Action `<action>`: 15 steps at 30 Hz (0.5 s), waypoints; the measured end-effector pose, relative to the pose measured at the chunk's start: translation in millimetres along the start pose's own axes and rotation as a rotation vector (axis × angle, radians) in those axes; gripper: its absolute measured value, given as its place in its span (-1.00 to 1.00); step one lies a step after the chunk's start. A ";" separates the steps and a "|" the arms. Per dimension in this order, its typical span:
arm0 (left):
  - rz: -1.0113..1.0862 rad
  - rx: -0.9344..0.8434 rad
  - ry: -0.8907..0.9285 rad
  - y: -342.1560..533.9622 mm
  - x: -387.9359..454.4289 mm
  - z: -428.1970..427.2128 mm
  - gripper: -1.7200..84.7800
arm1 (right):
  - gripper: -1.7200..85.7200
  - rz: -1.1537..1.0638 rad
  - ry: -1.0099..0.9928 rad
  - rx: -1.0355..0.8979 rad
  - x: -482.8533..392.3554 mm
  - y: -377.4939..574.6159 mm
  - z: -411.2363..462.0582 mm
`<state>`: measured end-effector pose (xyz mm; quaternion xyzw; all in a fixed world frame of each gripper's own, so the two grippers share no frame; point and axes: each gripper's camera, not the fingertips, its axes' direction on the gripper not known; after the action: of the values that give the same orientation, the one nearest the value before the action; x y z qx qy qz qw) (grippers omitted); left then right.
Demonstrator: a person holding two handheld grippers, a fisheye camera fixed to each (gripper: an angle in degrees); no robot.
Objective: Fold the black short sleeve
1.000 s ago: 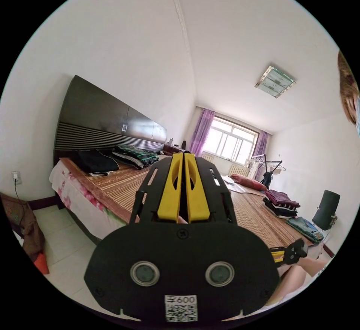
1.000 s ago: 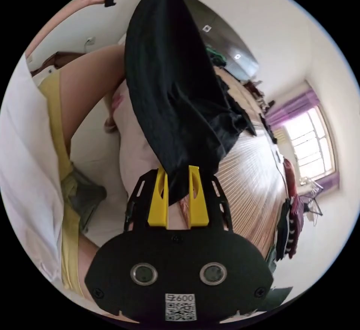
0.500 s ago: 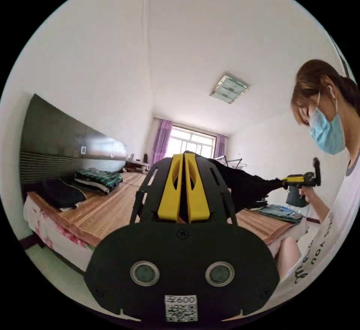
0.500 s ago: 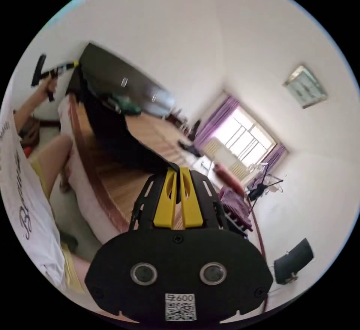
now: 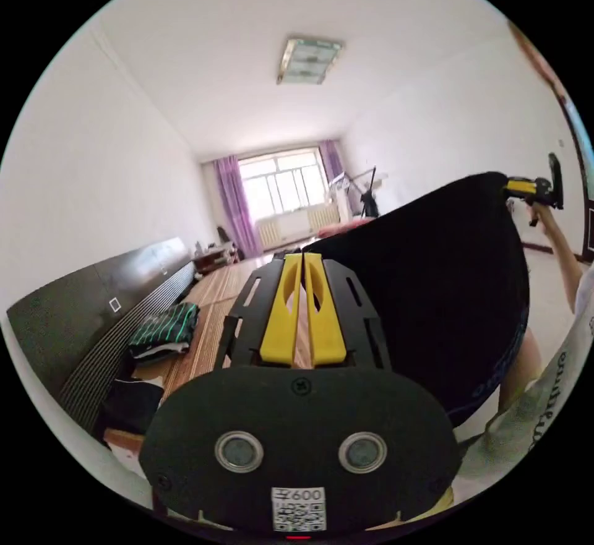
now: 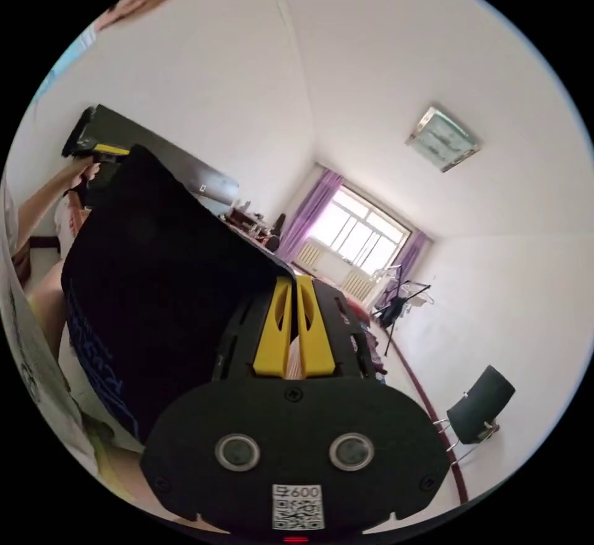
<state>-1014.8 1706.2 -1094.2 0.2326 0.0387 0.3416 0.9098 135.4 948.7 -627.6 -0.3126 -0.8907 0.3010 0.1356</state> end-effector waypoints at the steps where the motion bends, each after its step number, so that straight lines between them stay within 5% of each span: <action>1: 0.097 -0.122 -0.074 -8.4 19.7 48.8 -0.93 | -0.98 0.028 -0.029 -0.102 16.0 19.0 74.1; 4: 0.353 -0.276 -0.188 -22.6 69.4 151.4 -0.94 | -0.98 0.068 -0.096 -0.340 53.6 33.2 241.6; 6: 0.459 -0.332 -0.230 -51.4 81.7 198.2 -0.94 | -0.98 0.220 -0.036 -0.162 88.2 -9.3 242.3; 8: 0.548 -0.096 -0.524 -121.1 90.1 184.5 -0.94 | -0.98 0.370 0.121 0.080 118.2 -78.3 182.4; 10: 0.330 0.219 -0.644 -183.3 73.2 115.6 -0.94 | -0.98 0.343 0.294 0.501 118.3 -150.6 52.9; 12: 0.127 0.454 -0.669 -220.2 50.4 45.3 -0.94 | -0.98 0.256 0.357 0.709 106.1 -172.0 -15.6; 15: 0.243 0.664 -0.820 -226.6 48.6 -9.9 -0.94 | -0.98 0.061 0.285 0.818 81.0 -150.6 -71.3</action>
<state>-843.2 1592.0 -1200.6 0.6248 -0.2407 0.2947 0.6818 32.3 938.8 -474.0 -0.2975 -0.6607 0.5871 0.3608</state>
